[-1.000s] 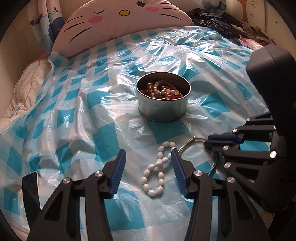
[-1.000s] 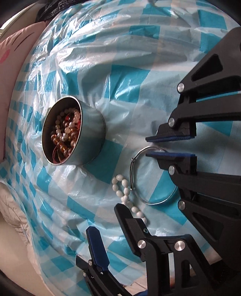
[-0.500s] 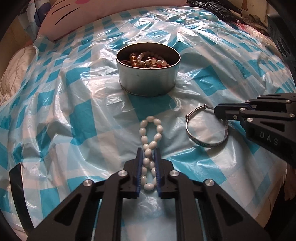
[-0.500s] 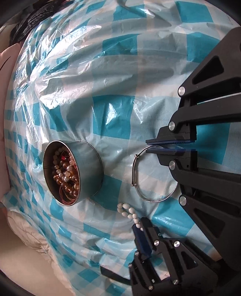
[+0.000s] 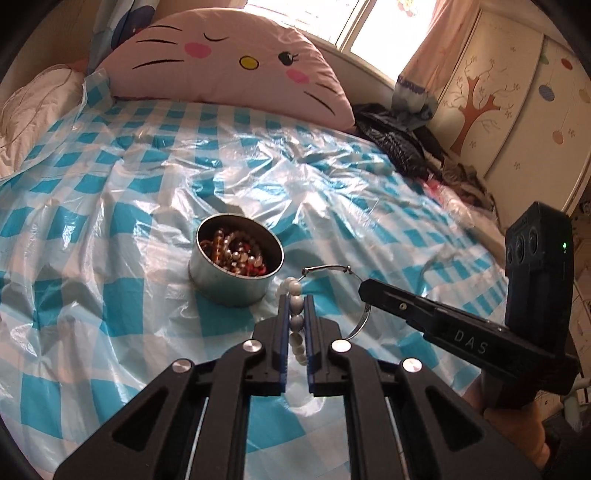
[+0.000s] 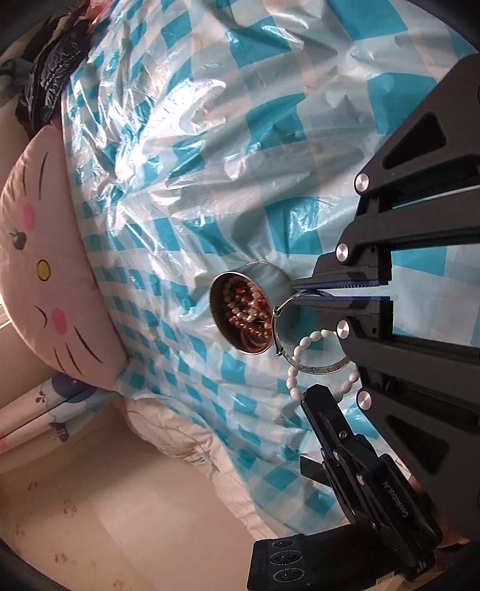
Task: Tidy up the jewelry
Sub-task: 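Grasp the white bead bracelet with the left tool while the right tool grasps the silver bangle, then lift the white bracelet and silver bangle and carry them over the tin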
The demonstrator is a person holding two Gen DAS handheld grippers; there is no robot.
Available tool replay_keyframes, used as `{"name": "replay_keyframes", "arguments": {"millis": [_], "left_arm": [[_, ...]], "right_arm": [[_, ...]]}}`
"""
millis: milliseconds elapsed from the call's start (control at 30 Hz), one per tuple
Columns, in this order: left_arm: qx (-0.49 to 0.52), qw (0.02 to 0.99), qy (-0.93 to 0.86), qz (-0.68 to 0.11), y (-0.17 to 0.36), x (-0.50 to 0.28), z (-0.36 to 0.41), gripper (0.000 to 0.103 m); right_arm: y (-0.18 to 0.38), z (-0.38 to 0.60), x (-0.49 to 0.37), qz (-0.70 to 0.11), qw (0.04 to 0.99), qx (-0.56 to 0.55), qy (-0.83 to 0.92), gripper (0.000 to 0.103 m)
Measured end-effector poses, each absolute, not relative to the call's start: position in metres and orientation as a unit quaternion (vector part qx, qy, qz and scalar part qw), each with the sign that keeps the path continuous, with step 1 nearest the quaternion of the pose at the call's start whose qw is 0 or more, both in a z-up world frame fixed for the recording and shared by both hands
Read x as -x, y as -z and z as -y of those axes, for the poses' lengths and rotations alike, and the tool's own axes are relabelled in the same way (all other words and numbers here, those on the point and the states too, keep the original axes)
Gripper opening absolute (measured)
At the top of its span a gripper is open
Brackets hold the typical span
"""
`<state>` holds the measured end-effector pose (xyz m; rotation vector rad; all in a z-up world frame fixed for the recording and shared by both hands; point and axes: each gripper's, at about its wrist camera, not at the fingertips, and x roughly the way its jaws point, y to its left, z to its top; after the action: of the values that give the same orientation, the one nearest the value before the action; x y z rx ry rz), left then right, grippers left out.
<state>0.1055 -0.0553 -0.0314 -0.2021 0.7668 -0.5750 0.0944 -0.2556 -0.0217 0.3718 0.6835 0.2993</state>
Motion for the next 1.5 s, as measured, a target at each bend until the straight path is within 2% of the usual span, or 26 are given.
{"name": "replay_keyframes", "arguments": {"millis": [233, 533, 1500], "left_arm": [[0.135, 0.892, 0.271, -0.335, 0.021, -0.112, 0.044, 0.008], [0.151, 0.898, 0.275, -0.309, 0.013, -0.121, 0.045, 0.008], [0.171, 0.897, 0.266, -0.309, 0.018, -0.167, 0.049, 0.008]], "right_arm": [[-0.001, 0.261, -0.083, -0.266, 0.94, -0.174, -0.128, 0.004], [-0.01, 0.267, -0.084, -0.235, 0.949, -0.178, -0.115, 0.004], [-0.005, 0.25, -0.136, -0.244, 0.951, -0.147, -0.116, 0.005]]}}
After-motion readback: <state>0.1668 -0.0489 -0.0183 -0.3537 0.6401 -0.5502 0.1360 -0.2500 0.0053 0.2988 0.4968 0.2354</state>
